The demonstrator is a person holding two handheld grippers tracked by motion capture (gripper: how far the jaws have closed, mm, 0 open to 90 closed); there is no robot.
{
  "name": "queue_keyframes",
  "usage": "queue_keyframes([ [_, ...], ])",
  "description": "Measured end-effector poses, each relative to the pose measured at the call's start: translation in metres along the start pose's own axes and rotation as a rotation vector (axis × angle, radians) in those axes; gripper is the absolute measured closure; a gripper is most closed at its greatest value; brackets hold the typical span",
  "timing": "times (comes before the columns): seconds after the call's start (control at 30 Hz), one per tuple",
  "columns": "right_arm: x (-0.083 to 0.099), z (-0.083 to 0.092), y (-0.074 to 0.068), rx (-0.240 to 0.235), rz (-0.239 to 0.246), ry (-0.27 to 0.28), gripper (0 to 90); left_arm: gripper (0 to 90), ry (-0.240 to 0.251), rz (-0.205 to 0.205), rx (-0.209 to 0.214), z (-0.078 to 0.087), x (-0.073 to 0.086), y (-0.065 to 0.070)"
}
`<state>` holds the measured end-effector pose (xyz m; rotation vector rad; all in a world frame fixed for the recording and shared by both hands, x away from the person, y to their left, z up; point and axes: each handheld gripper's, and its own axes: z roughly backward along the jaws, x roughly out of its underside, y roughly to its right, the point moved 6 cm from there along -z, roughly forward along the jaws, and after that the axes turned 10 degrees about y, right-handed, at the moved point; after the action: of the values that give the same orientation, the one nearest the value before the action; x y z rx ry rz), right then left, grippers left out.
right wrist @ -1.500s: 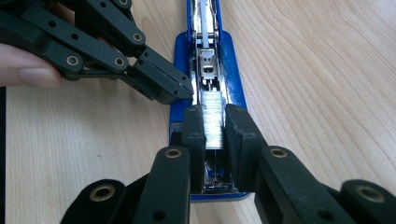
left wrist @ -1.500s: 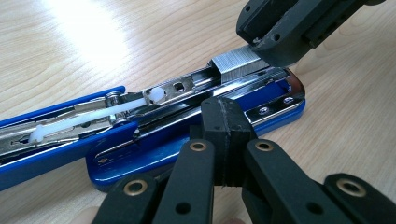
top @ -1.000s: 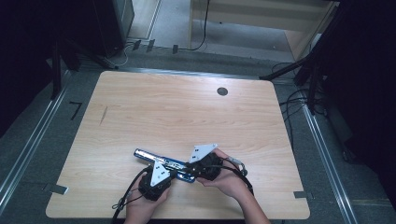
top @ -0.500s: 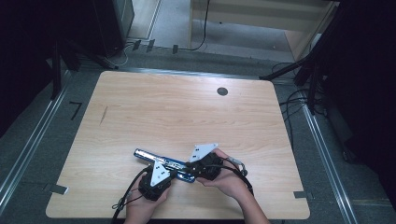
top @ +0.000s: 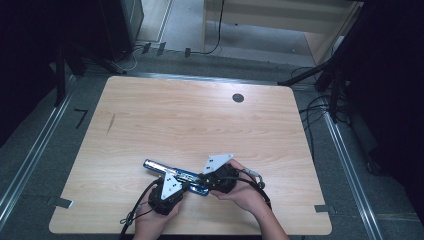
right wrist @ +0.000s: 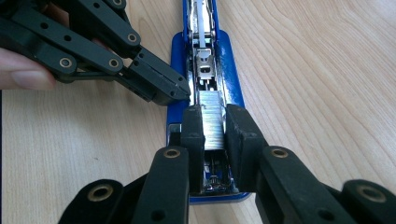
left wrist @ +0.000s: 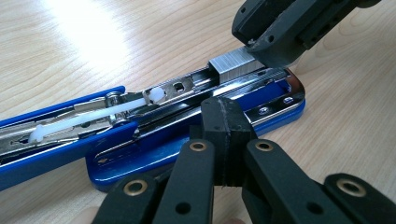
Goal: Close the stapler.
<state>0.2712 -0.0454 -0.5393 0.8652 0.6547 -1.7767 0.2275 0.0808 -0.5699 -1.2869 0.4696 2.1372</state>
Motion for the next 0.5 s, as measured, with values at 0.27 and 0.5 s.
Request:
queue_keyframes([
  [0.27, -0.0008, -0.001, -0.0002, 0.008, 0.001, 0.004, 78.3, 90.0, 0.0, 0.0, 0.0, 0.0, 0.0, 0.0],
  [0.5, -0.0002, -0.001, -0.0006, 0.008, -0.008, 0.009, 78.2, 90.0, 0.0, 0.0, -0.001, 0.0, 0.0, 0.0],
])
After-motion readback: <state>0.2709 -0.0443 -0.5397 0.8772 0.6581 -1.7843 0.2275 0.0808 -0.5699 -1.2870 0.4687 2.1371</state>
